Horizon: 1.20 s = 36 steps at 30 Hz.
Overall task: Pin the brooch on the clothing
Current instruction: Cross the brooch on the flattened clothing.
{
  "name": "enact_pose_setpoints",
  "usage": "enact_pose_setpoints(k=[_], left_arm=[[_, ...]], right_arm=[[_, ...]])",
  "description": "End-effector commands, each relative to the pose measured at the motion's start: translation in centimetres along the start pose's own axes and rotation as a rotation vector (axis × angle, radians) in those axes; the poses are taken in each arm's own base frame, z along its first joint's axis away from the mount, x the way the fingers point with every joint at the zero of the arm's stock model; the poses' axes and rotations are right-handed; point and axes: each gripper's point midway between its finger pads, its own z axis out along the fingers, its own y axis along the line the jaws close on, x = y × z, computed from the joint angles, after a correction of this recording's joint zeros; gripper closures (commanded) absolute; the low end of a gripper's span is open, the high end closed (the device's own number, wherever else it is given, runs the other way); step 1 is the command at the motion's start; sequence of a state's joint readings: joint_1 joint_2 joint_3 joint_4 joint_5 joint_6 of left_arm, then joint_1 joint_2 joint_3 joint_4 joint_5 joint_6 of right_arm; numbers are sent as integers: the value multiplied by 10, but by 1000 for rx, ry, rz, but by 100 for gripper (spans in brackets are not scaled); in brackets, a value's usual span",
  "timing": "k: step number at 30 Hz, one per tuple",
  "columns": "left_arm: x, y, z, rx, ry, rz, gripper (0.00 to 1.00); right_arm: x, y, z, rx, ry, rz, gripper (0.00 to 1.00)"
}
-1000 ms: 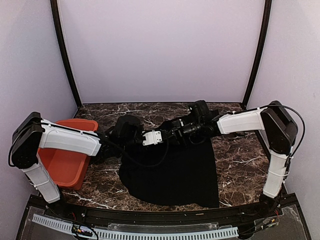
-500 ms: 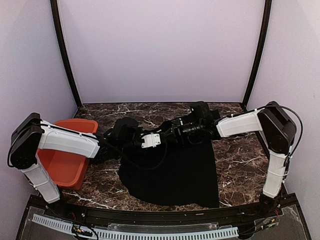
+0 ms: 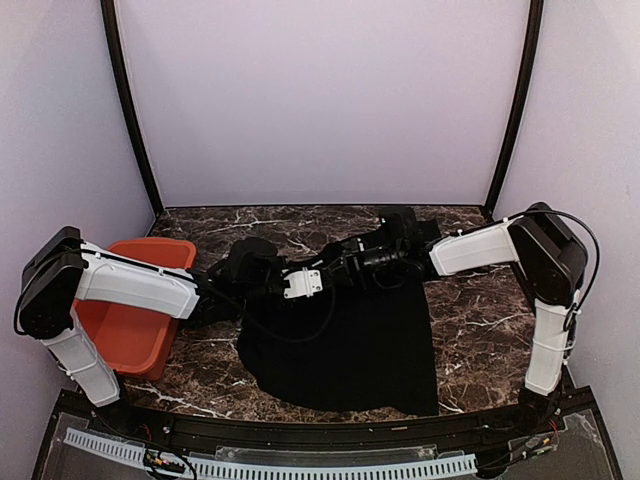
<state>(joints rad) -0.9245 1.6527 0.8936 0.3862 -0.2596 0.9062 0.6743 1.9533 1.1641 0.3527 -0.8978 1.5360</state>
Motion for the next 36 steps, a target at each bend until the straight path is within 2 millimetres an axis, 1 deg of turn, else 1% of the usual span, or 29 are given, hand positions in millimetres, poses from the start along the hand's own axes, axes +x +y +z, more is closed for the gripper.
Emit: enact_pose_setpoints(k=[1, 8, 13, 23, 29, 36], left_arm=[[-12, 5, -10, -16, -48, 0, 99], [-13, 0, -10, -7, -51, 15, 99], [-14, 0, -11, -10, -52, 19, 99], [-16, 0, -11, -16, -58, 22, 99], [-16, -2, -10, -14, -56, 29, 99], [-15, -1, -8, -30, -43, 33, 99]], right_arm=[[-5, 2, -1, -19, -10, -8, 100], [-13, -6, -7, -6, -30, 12, 100], [-19, -11, -10, 17, -45, 20, 100], [-24, -21, -6, 76, -33, 14, 100], [-25, -18, -5, 84, -38, -2, 100], [-15, -14, -3, 105, 1, -42, 100]])
